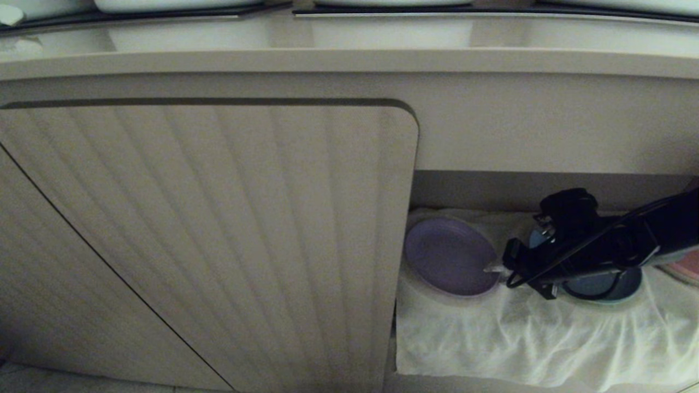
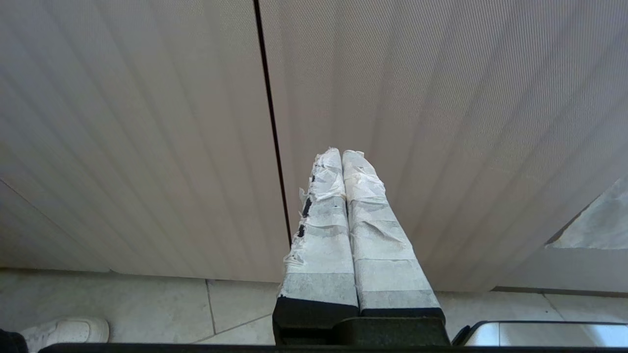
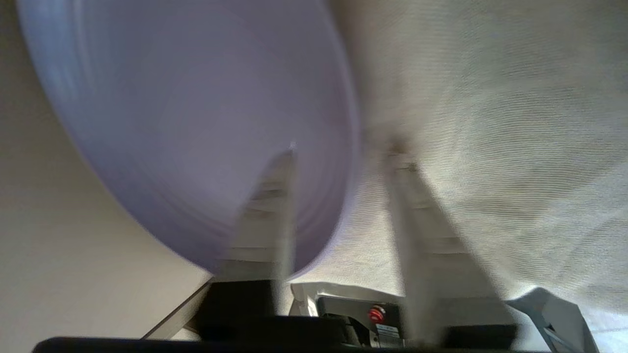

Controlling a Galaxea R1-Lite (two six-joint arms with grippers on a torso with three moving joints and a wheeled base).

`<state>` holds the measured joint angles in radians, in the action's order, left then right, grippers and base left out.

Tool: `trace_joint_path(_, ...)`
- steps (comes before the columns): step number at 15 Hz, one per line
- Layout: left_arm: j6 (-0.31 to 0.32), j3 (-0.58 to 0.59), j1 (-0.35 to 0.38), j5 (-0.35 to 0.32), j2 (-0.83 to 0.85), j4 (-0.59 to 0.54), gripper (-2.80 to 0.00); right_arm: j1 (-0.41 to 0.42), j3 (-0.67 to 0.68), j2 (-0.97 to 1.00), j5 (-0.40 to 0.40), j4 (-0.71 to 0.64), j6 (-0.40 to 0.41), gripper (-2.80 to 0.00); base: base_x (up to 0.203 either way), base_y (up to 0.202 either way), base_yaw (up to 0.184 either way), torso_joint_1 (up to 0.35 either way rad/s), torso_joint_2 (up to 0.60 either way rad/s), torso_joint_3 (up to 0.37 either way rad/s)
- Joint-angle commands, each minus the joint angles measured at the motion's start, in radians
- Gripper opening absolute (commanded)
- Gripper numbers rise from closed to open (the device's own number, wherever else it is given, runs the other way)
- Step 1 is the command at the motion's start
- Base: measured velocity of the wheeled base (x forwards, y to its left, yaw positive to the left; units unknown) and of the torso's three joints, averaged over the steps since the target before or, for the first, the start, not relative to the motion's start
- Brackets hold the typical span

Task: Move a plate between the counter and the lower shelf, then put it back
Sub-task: Put the plate in the cupboard

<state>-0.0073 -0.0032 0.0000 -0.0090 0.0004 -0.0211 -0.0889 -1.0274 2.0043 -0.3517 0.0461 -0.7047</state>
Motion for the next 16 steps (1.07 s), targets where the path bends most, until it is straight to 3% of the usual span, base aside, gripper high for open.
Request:
trace_joint_path(1, 0.000, 0.000, 0.000, 0.000, 0.000, 0.000, -2.80, 0.000, 0.000, -0.002, -0.001, 0.000, -0.004, 0.00, 0.000, 0.000, 0.000, 0.000, 0.00, 0.000)
trace_joint_path(16, 0.000, 0.000, 0.000, 0.000, 0.000, 0.000, -2.80, 0.015, 0.055, -0.111, 0.002, -0.061, 0.031, 0.00, 0.000, 0.000, 0.000, 0.000, 0.00, 0.000)
